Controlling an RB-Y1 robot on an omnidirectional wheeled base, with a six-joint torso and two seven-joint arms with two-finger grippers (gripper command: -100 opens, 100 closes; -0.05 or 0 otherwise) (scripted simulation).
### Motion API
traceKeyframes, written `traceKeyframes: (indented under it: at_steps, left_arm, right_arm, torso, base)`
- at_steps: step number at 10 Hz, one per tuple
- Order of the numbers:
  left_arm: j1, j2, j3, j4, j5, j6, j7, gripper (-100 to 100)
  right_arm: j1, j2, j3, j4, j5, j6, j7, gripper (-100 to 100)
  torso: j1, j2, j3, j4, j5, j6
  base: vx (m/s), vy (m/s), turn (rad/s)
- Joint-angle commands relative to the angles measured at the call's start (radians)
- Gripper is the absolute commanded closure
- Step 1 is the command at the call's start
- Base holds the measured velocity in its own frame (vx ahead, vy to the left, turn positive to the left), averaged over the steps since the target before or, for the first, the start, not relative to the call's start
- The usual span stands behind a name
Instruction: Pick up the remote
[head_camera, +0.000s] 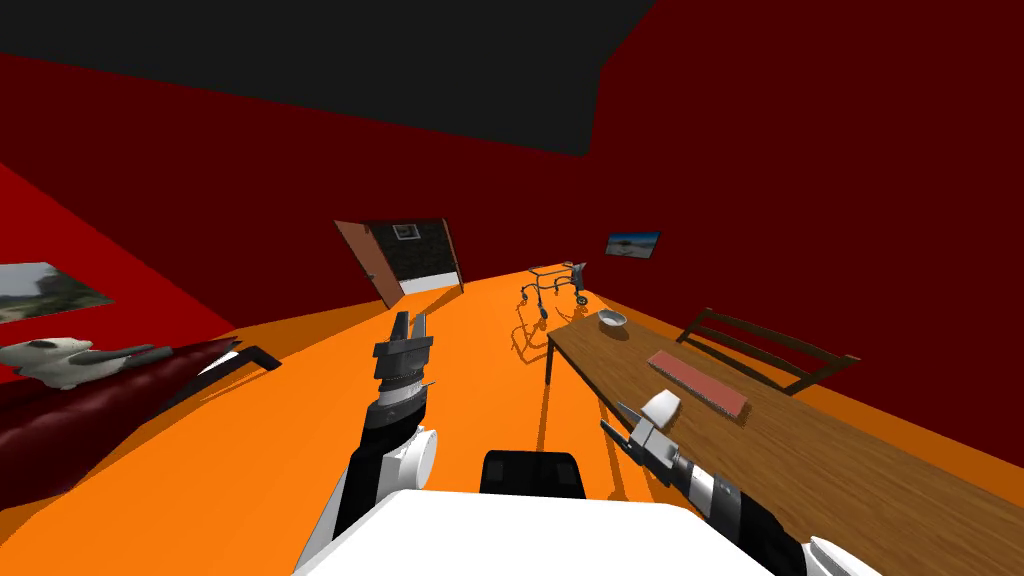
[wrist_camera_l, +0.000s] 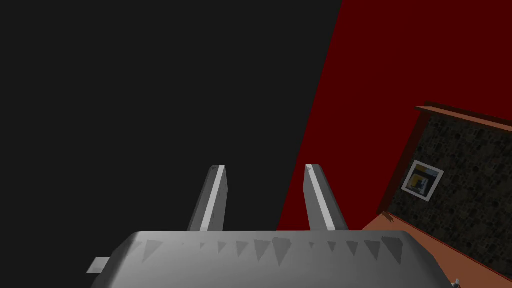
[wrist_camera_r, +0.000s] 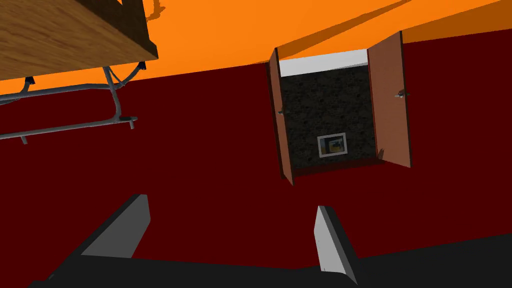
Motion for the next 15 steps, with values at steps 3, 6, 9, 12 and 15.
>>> traceKeyframes:
  at_steps: [3, 6, 9, 12, 15]
  left_arm:
    - [0.000, 0.000, 0.000, 0.000, 0.000, 0.000, 0.000, 0]
    - [0.000, 0.000, 0.000, 0.000, 0.000, 0.000, 0.000, 0]
    - [0.000, 0.000, 0.000, 0.000, 0.000, 0.000, 0.000, 0]
    - [0.000, 0.000, 0.000, 0.000, 0.000, 0.000, 0.000, 0]
    - [0.000, 0.000, 0.000, 0.000, 0.000, 0.000, 0.000, 0]
  right_arm:
    - [0.016, -0.066, 0.026, 0.092, 0.100, 0.013, 0.043, -100]
    - [0.021, -0.092, 0.039, 0.137, 0.166, 0.018, 0.066, -100]
    - [0.031, -0.141, 0.063, 0.223, 0.257, 0.030, 0.114, -100]
    - [0.036, -0.163, 0.075, 0.272, 0.327, 0.038, 0.138, -100]
    - [0.042, -0.204, 0.099, 0.356, 0.419, 0.057, 0.184, -100]
  torso:
    - [0.000, 0.000, 0.000, 0.000, 0.000, 0.000]
    - [-0.001, -0.001, 0.000, 0.000, 0.000, -0.001]
    - [-0.002, -0.001, 0.000, 0.000, 0.000, 0.000]
    - [-0.002, -0.001, 0.000, 0.000, 0.000, 0.000]
    - [-0.002, -0.001, 0.000, 0.000, 0.000, 0.001]
  base:
    - [0.026, -0.014, 0.276]
    - [0.025, -0.023, 0.206]
    - [0.025, -0.039, 0.267]
    - [0.021, -0.044, 0.191]
    - [0.024, -0.048, 0.223]
